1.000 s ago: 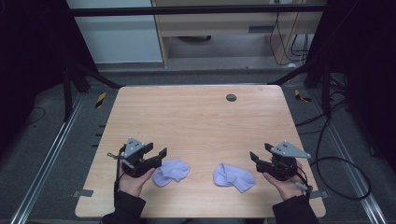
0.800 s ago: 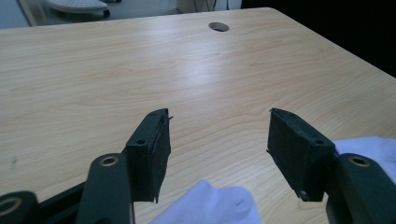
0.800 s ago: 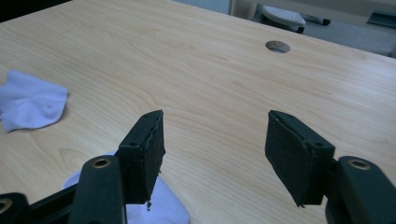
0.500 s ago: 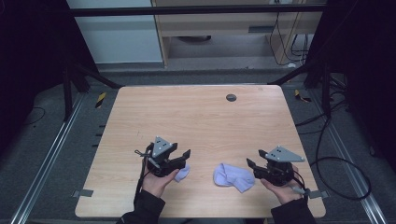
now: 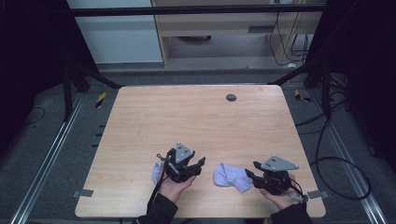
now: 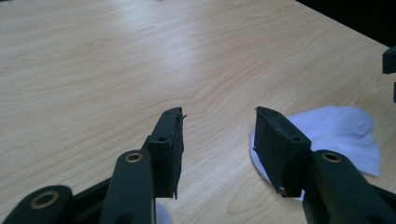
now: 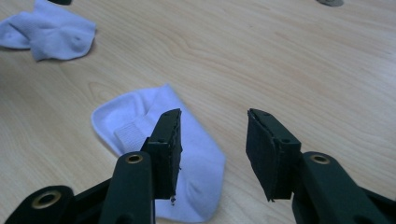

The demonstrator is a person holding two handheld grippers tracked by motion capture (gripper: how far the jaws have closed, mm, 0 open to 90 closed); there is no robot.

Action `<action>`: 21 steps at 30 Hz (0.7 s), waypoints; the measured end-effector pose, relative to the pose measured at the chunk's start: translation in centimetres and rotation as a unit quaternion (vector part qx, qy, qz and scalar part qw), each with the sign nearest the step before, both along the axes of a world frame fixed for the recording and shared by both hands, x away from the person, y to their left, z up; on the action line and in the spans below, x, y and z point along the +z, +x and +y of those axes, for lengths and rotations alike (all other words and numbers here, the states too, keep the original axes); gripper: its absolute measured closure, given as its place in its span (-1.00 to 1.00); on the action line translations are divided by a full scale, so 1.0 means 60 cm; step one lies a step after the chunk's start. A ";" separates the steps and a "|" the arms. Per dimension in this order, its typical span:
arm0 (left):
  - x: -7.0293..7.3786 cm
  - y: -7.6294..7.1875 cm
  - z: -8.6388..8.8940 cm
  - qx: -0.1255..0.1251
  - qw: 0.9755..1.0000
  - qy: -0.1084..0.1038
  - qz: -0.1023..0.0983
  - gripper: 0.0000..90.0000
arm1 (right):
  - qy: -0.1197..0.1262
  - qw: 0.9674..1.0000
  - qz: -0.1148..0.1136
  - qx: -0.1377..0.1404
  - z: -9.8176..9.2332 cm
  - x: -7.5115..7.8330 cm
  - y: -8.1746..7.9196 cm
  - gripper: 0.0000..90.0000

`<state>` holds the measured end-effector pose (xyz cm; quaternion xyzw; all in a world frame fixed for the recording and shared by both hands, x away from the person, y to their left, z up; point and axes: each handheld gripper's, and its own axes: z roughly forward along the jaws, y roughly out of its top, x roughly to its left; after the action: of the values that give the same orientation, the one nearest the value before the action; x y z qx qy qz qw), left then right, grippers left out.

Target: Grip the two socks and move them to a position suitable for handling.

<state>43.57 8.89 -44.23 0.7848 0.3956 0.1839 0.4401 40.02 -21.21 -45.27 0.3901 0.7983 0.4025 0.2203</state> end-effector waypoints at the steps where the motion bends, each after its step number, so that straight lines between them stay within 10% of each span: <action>1: -0.003 -0.001 -0.004 -0.003 1.000 0.003 0.002 0.16 | -0.001 1.000 0.001 0.002 0.001 -0.002 -0.001 0.25; 21: -0.065 -0.015 -0.058 -0.026 0.998 0.038 0.038 0.24 | -0.019 0.998 0.039 0.043 0.017 -0.046 -0.018 0.39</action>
<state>42.68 5.40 -48.14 0.8172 0.3848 0.1570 0.3994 38.92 -20.17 -48.03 0.3667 0.8297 0.3809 0.1790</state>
